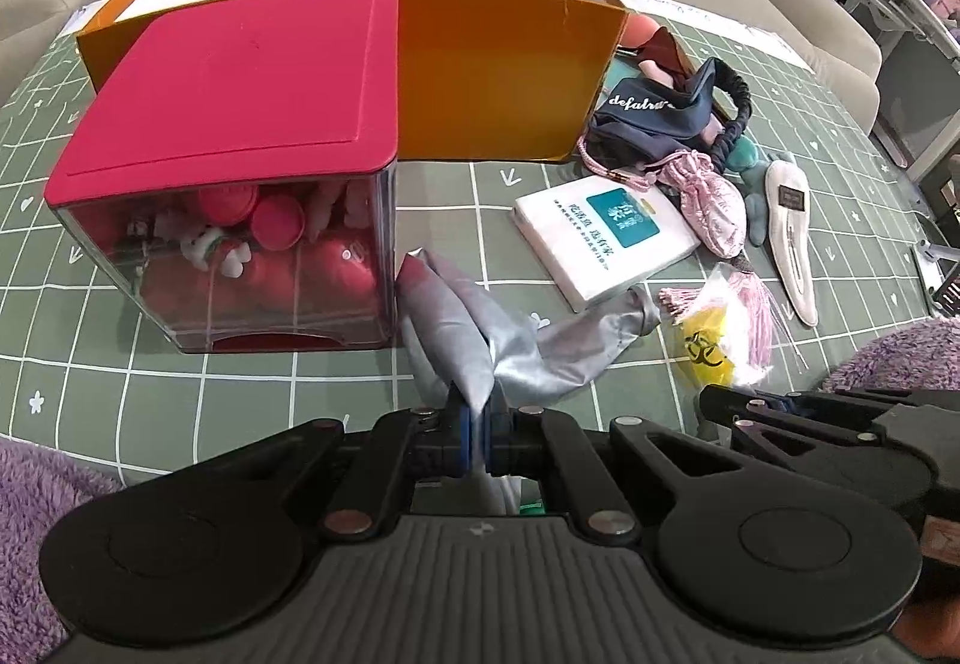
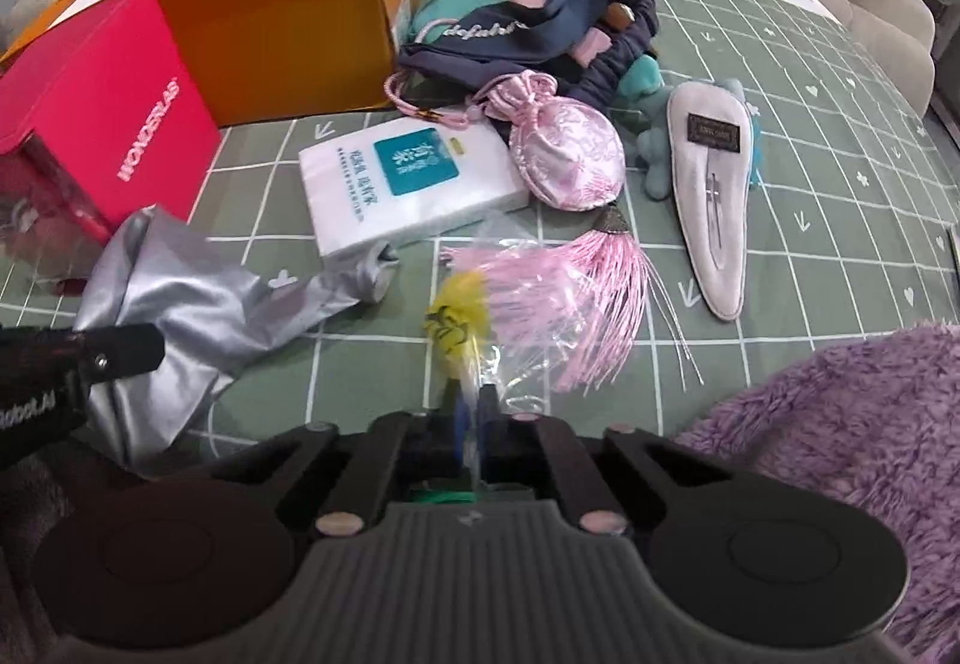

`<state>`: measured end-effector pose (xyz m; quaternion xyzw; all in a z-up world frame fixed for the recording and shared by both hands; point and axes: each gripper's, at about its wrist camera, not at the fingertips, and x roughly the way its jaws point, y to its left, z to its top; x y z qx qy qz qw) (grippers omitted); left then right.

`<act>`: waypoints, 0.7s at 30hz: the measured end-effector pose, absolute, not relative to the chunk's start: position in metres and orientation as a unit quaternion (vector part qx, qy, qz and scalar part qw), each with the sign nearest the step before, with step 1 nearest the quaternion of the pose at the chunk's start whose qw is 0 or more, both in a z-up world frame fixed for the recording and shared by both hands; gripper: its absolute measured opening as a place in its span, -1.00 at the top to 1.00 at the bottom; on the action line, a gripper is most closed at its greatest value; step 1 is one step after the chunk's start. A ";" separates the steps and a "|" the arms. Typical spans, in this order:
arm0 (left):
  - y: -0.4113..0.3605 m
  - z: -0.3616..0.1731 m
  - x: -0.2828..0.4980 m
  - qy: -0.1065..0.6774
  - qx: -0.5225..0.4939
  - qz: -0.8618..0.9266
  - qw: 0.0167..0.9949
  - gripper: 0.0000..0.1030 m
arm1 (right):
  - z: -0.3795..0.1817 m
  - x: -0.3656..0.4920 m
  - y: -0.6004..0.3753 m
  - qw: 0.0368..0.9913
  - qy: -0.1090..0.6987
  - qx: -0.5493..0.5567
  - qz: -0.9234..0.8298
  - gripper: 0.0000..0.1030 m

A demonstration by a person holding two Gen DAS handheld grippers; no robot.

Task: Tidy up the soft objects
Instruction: 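Carry the silver bag and plastic bag with both tools over the orange box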

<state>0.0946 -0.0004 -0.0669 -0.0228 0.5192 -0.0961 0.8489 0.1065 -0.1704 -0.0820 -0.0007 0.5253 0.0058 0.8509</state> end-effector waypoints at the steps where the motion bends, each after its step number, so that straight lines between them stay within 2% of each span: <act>1: -0.001 -0.065 0.093 0.517 -0.022 -0.099 0.850 0.92 | -0.080 0.104 -0.169 0.853 0.522 -0.002 0.007 1.00; 13: -0.001 -0.036 0.064 0.494 -0.008 -0.125 0.860 0.94 | -0.031 0.059 -0.164 0.877 0.476 0.015 0.065 1.00; 21: 0.014 -0.001 0.036 0.451 -0.021 -0.135 0.882 0.96 | -0.007 0.041 -0.165 0.887 0.450 0.014 0.104 1.00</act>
